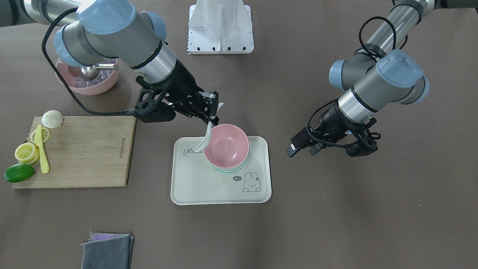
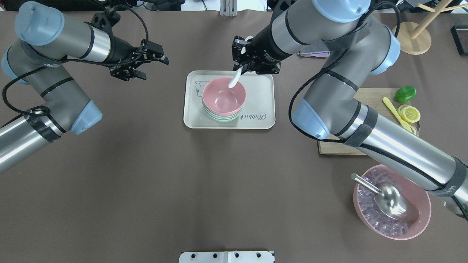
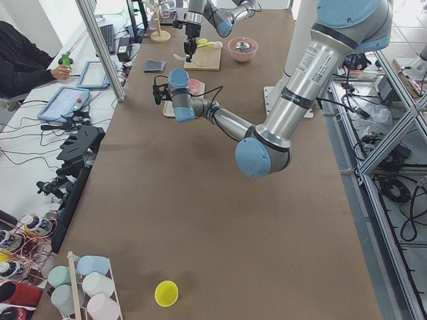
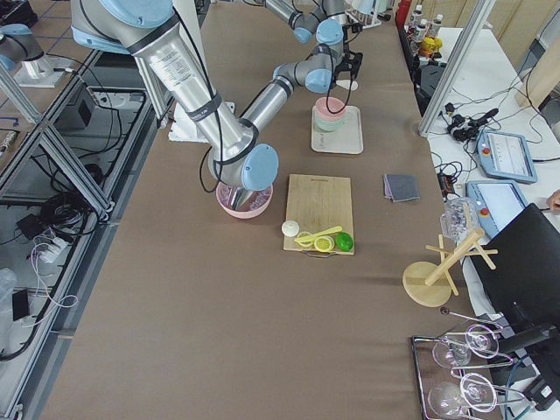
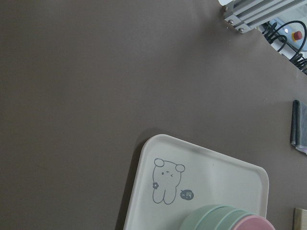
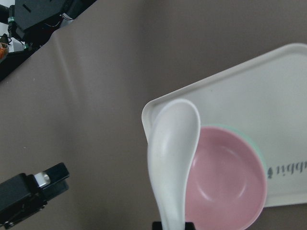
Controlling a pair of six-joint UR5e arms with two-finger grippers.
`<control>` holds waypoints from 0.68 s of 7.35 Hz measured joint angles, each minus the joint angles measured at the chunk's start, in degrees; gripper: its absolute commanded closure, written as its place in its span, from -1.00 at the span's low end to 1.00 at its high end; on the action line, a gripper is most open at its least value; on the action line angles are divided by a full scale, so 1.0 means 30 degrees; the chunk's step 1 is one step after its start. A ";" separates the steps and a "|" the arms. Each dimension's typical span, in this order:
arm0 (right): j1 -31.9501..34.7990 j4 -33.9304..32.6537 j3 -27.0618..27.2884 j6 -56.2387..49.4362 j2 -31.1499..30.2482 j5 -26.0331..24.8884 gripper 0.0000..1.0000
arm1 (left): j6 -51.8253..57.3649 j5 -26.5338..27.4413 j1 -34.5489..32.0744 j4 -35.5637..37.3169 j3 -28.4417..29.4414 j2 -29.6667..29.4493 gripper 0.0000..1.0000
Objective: Stack pink bowl on green and place spoon
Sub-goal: 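Lower the white spoon into the pink bowl with the right gripper and release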
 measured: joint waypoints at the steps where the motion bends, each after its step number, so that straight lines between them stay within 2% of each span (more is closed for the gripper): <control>1: -0.0524 -0.0089 -0.0104 0.1688 0.0370 -0.0035 1.00 | 0.0006 0.0010 -0.0008 -0.0012 0.0048 0.0051 -0.96; 3: -0.1354 -0.1416 -0.0657 0.1466 0.0721 0.0558 1.00 | 0.0007 0.0018 -0.0061 -0.0026 0.0124 0.0074 -0.96; 5: -0.1523 -0.5442 -0.0620 -0.0919 0.1452 0.2270 1.00 | -0.0018 0.0019 -0.0093 -0.0044 0.0151 0.0080 -0.96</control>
